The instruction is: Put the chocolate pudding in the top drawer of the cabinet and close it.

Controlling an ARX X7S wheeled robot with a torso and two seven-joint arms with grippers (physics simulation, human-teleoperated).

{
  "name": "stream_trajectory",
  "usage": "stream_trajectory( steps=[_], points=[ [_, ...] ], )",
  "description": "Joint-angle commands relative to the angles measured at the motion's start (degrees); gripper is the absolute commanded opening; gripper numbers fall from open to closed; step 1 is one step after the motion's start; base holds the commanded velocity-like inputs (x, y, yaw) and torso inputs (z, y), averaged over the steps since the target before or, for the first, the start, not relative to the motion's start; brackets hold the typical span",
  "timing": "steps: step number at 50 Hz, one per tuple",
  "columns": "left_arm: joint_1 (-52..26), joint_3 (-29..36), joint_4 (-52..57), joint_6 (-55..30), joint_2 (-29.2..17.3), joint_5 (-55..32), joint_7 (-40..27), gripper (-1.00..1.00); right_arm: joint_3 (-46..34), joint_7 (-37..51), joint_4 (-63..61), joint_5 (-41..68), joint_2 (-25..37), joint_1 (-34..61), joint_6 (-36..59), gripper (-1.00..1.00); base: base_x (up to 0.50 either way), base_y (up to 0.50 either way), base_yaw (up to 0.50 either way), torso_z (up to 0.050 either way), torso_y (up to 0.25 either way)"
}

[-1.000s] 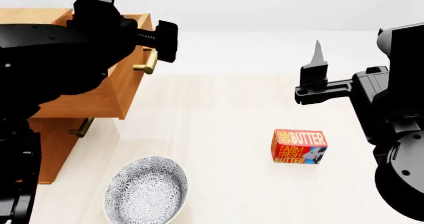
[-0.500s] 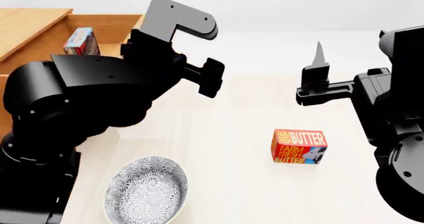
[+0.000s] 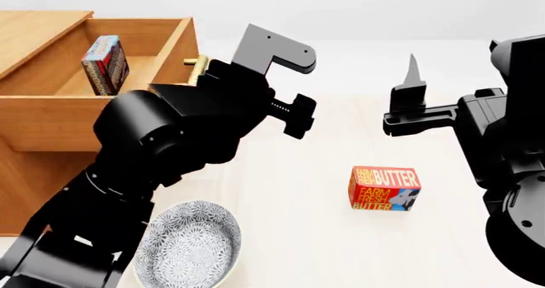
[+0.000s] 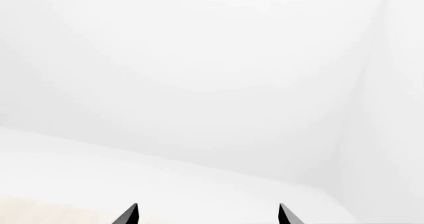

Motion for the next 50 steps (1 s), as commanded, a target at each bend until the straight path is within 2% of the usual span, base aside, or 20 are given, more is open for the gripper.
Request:
stream_trajectory(
  steps=[1, 29, 50],
  points=[
    [-1.3, 3.9, -8.2, 4.1, 3.4, 3.9, 1.6, 1.00, 0.3, -0.5, 0.2, -0.4, 0.4, -0.7, -0.7, 1.00, 0.00, 0.00, 0.00, 0.000, 0.000],
    [-5.4, 7.6, -33.9, 16.5, 7.8, 9.3, 5.0, 1.00, 0.3, -2.0, 0.9, -2.4, 0.9, -3.2, -2.7, 1.00, 0.00, 0.00, 0.00, 0.000, 0.000],
    [-7.4, 10.6, -46.1, 23.8, 7.4, 8.0, 7.0, 1.00, 0.3, -2.5, 1.3, -3.4, 1.0, -4.6, -3.7, 1.00, 0.00, 0.00, 0.00, 0.000, 0.000]
  ],
)
